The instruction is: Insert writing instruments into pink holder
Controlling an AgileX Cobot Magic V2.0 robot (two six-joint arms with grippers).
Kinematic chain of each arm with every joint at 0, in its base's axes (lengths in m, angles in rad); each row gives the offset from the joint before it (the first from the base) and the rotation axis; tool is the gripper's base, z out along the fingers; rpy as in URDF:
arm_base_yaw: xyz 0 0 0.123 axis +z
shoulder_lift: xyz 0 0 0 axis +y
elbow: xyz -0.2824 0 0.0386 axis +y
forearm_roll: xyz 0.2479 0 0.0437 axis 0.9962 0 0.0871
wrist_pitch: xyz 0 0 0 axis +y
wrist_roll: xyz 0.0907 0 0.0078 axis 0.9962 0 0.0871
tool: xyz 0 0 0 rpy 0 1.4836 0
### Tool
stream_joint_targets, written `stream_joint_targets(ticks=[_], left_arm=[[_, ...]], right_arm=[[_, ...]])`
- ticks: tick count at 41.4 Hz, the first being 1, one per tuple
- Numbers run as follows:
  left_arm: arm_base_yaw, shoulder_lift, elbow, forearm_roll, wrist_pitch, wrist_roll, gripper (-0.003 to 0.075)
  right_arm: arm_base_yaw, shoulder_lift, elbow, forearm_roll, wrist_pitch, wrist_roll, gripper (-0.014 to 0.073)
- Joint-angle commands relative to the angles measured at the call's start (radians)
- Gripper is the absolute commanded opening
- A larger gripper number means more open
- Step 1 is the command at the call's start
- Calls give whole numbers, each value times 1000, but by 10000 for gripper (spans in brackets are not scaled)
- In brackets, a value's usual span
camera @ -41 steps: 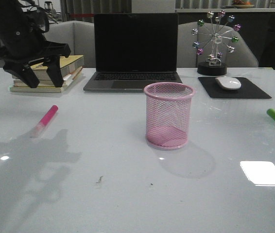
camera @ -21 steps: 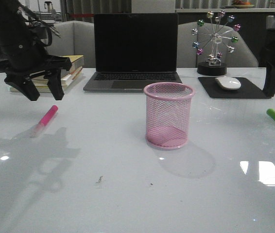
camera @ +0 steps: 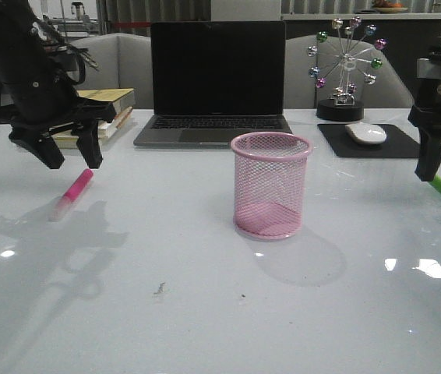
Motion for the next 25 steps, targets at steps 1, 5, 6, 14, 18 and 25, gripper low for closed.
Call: stream_joint_targets(ticks=[1,5,6,14,18,25], left_arm=[[3,-49,-36,-7,-40,-9,446],[3,-40,-36,-3,-43,-9,446],[3,-39,-36,-3,-45,-9,446],[3,-28,-36,-3,-42,-33,446],[3,-28,-36,-3,-44,-33,446],[3,-28,-36,-3,-39,-107,446]], right_arm=[[-7,-58,-32,7,-25,-13,623],[-7,-58,-32,7,-27,-13,623],[-7,-58,-32,7,-27,-13,623],[-7,-58,-32,7,-29,-13,623],[-7,-58,-32,7,-28,-13,623],[-7,-58,-32,10,-26,-13,623]])
